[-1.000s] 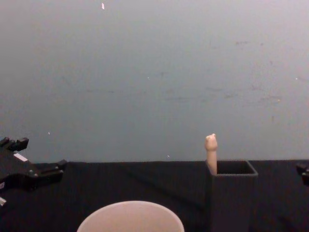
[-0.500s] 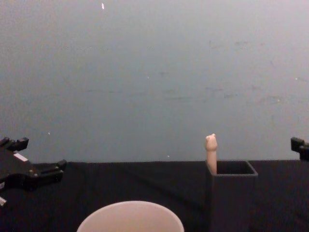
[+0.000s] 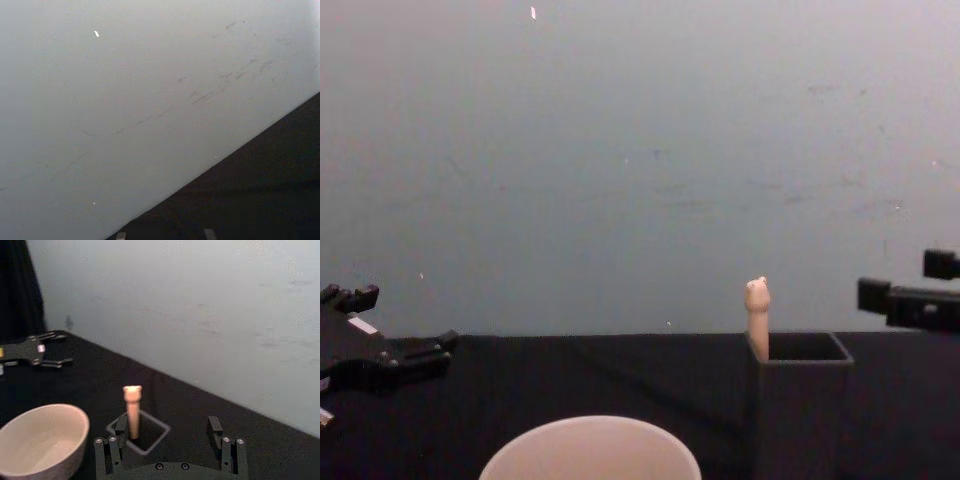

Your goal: Pick up the stirring spoon with one hand, stir inside the cup, then place it back in its original position.

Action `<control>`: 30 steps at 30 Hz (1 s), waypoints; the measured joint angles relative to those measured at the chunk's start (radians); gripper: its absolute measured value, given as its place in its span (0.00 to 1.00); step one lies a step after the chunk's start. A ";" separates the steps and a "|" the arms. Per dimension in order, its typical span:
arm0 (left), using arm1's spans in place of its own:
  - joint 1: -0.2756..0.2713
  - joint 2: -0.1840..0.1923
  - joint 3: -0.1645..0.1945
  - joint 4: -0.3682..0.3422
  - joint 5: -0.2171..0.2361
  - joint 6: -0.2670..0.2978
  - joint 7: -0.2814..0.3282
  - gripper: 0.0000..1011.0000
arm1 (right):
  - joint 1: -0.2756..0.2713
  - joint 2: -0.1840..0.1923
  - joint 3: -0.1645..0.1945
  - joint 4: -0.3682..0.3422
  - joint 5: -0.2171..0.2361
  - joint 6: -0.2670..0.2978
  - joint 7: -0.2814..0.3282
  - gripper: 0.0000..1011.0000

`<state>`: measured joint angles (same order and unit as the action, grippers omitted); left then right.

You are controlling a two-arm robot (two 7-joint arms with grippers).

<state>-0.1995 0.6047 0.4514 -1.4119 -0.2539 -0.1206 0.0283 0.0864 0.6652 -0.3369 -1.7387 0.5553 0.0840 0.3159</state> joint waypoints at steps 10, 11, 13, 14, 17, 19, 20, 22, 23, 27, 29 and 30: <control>0.000 0.000 0.000 0.000 0.000 0.000 0.000 0.99 | 0.049 -0.028 -0.052 0.011 -0.022 0.086 0.070 0.99; 0.000 0.000 0.000 0.000 0.000 0.000 0.000 0.99 | 0.054 -0.030 -0.056 0.015 -0.026 0.093 0.074 0.99; 0.000 0.000 0.000 0.000 0.000 0.000 0.000 0.99 | 0.072 -0.041 -0.068 0.026 -0.037 0.111 0.082 0.99; 0.000 0.000 0.000 0.000 0.000 0.000 0.000 0.99 | 0.077 -0.044 -0.072 0.029 -0.042 0.117 0.085 0.99; 0.000 0.000 0.000 0.000 0.000 0.000 0.000 0.99 | 0.106 -0.061 -0.088 0.047 -0.064 0.137 0.090 0.99; 0.000 0.000 0.000 0.000 0.000 0.000 0.000 0.99 | 0.127 -0.074 -0.099 0.065 -0.079 0.148 0.093 0.99; 0.000 0.000 0.000 0.000 0.000 0.000 0.000 0.99 | 0.135 -0.080 -0.103 0.072 -0.085 0.151 0.093 0.99; 0.000 0.000 0.000 0.000 0.000 0.000 0.000 0.99 | 0.157 -0.097 -0.115 0.092 -0.104 0.159 0.093 0.99; 0.000 0.000 0.000 0.000 0.000 0.000 0.000 0.99 | 0.164 -0.103 -0.117 0.099 -0.109 0.161 0.093 0.99; 0.000 0.000 0.000 0.000 0.000 0.000 0.000 0.99 | 0.201 -0.140 -0.128 0.139 -0.132 0.174 0.089 0.99; 0.000 0.000 0.000 0.000 0.000 0.000 0.000 0.99 | 0.212 -0.153 -0.131 0.154 -0.138 0.178 0.086 0.99; 0.000 0.000 0.000 0.000 0.000 0.000 0.000 0.99 | 0.217 -0.159 -0.132 0.160 -0.141 0.181 0.085 0.99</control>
<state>-0.1995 0.6047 0.4514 -1.4120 -0.2539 -0.1206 0.0283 0.3037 0.5064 -0.4688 -1.5789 0.4144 0.2645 0.4006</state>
